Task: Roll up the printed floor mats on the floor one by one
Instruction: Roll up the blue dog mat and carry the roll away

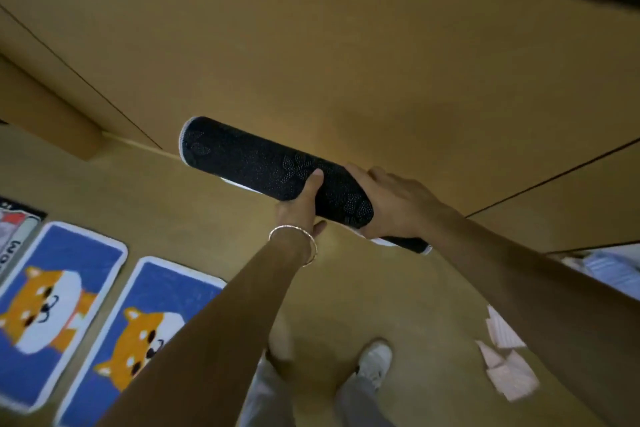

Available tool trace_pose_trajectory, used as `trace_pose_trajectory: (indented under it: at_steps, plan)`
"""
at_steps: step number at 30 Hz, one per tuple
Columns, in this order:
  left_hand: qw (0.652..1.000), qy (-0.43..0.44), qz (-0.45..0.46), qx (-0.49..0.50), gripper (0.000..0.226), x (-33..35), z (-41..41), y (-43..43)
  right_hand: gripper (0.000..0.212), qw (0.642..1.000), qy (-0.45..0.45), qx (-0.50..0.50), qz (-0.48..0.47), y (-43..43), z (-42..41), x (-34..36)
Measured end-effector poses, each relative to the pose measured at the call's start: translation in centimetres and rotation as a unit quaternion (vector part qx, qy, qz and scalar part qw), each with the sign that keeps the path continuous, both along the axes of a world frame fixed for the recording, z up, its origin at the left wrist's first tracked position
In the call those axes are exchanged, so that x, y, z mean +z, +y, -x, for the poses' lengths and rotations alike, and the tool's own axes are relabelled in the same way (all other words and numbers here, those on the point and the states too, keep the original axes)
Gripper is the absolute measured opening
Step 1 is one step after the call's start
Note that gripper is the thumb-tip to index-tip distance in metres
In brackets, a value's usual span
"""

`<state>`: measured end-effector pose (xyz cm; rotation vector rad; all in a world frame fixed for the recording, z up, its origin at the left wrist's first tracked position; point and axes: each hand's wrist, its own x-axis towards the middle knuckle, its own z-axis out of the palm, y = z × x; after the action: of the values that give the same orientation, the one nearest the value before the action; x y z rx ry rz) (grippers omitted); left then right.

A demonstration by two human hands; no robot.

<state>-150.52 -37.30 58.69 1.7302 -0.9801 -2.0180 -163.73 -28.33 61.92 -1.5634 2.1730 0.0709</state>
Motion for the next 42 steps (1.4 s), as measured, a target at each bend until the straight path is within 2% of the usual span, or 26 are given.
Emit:
trace_pose_trajectory:
  at_steps: [6, 11, 14, 20, 25, 29, 33, 36, 38, 40, 42]
  plan:
    - [0.999, -0.038, -0.030, -0.019, 0.061, -18.4, 1.6, -2.0, 0.099, 0.999, -0.034, 0.009, -0.018, -2.5, 2.2, -19.2]
    - [0.996, -0.048, -0.037, -0.062, 0.036, -36.8, 2.0, -4.7, 0.098, 1.000, -0.018, 0.007, -0.008, -4.0, 2.6, -39.2]
    - [0.997, -0.041, -0.034, -0.064, 0.032, -47.1, 2.6, -6.0, 0.096, 1.000, 0.015, 0.009, -0.003, -5.1, 3.2, -49.8]
    - [0.997, 0.000, -0.061, -0.056, 0.025, -61.4, 5.3, -6.9, 0.098, 0.995, 0.094, 0.024, -0.007, -6.0, 5.7, -63.4]
    - [0.995, 0.045, -0.063, -0.059, 0.035, -65.2, 8.4, -5.5, 0.099, 0.995, 0.102, 0.004, -0.001, -4.1, 8.4, -67.0]
    - [0.992, 0.069, -0.086, -0.056, 0.046, -65.8, 10.6, -2.6, 0.100, 0.994, 0.103, -0.017, -0.027, -1.0, 10.0, -67.1]
    - [0.987, 0.063, -0.114, -0.095, 0.047, -66.0, 13.4, 1.1, 0.096, 0.989, 0.125, -0.060, -0.041, 3.0, 11.9, -66.7]
    - [0.984, 0.053, -0.134, -0.105, 0.036, -66.2, 15.6, 4.0, 0.096, 0.985, 0.143, -0.088, -0.040, 5.6, 13.1, -66.8]
    - [0.980, 0.054, -0.145, -0.121, 0.025, -66.4, 16.6, 5.8, 0.097, 0.985, 0.149, -0.091, -0.005, 6.8, 13.2, -67.5]
    - [0.971, 0.065, -0.164, -0.161, 0.015, -66.2, 17.4, 7.2, 0.097, 0.983, 0.145, -0.111, 0.034, 7.6, 12.9, -68.5]
    - [0.957, 0.061, -0.180, -0.220, 0.016, -65.8, 17.9, 8.3, 0.099, 0.978, 0.149, -0.138, 0.048, 8.4, 12.7, -69.2]
